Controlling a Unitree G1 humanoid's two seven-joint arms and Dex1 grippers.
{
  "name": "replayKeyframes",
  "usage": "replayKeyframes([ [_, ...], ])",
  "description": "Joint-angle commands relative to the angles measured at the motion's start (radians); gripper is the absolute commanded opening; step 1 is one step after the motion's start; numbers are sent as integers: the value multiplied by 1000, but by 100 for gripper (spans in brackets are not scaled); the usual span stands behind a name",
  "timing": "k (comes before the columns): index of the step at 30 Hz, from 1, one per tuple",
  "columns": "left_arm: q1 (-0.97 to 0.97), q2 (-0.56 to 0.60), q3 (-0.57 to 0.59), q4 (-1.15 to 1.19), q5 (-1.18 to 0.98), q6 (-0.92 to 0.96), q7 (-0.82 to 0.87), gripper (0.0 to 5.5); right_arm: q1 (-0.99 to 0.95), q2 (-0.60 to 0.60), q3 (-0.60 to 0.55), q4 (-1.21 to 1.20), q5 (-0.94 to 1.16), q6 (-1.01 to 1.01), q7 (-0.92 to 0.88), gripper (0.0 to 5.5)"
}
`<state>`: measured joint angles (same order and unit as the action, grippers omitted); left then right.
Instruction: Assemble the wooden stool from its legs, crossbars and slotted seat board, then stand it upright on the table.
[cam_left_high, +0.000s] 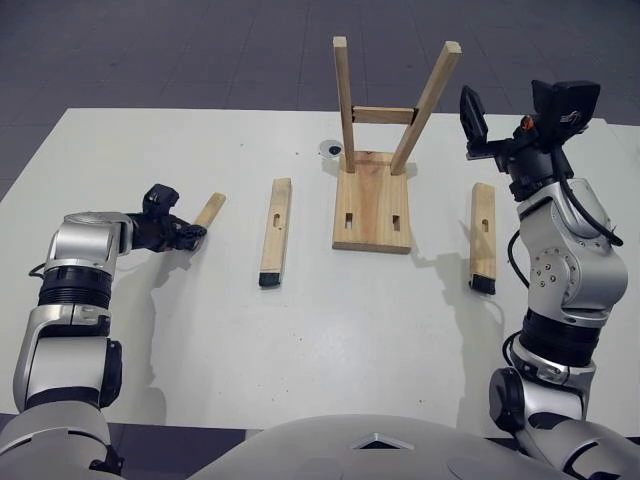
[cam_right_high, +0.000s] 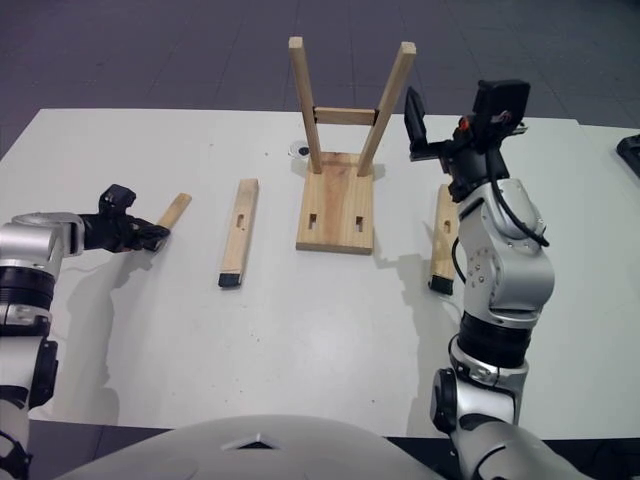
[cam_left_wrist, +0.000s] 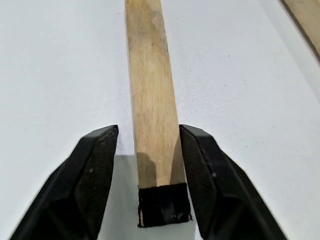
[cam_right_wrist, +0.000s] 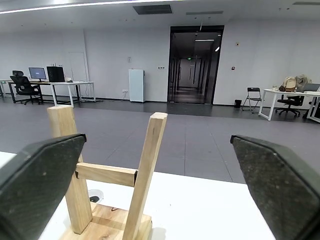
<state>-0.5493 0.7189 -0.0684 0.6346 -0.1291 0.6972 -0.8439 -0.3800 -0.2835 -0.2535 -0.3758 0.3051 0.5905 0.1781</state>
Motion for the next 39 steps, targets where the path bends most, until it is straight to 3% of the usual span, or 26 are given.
replayKeyframes([
  [1,131,-57,-81,111,55,53,8,154,-18,-1,11,-19,17,26,-8,540],
  [3,137,-63,-74,100,50,39,17,131,-25,-3,6,-11,22,28,-12,540],
  [10,179,-101,-16,15,12,-12,70,131,-48,-8,-3,16,38,28,-15,540],
  [12,198,-101,64,-76,-18,-105,121,131,-70,19,-61,5,135,73,-19,540],
  [15,188,-144,240,-345,-100,-188,257,131,-132,79,-237,-2,472,197,-74,540],
  [17,166,-211,312,-584,-184,-179,331,131,-169,102,-260,2,599,236,-107,540],
  [20,112,-285,259,-818,-155,-258,417,131,-220,171,-204,16,705,248,-143,540],
  [26,7,-403,86,-981,-1,-413,547,131,-364,252,-50,196,627,188,-105,540],
  [33,-54,-445,-86,-929,105,-559,505,131,-454,213,-52,328,634,131,1,540],
  [39,-65,-452,-117,-873,135,-624,482,131,-459,200,-54,287,702,146,44,540],
])
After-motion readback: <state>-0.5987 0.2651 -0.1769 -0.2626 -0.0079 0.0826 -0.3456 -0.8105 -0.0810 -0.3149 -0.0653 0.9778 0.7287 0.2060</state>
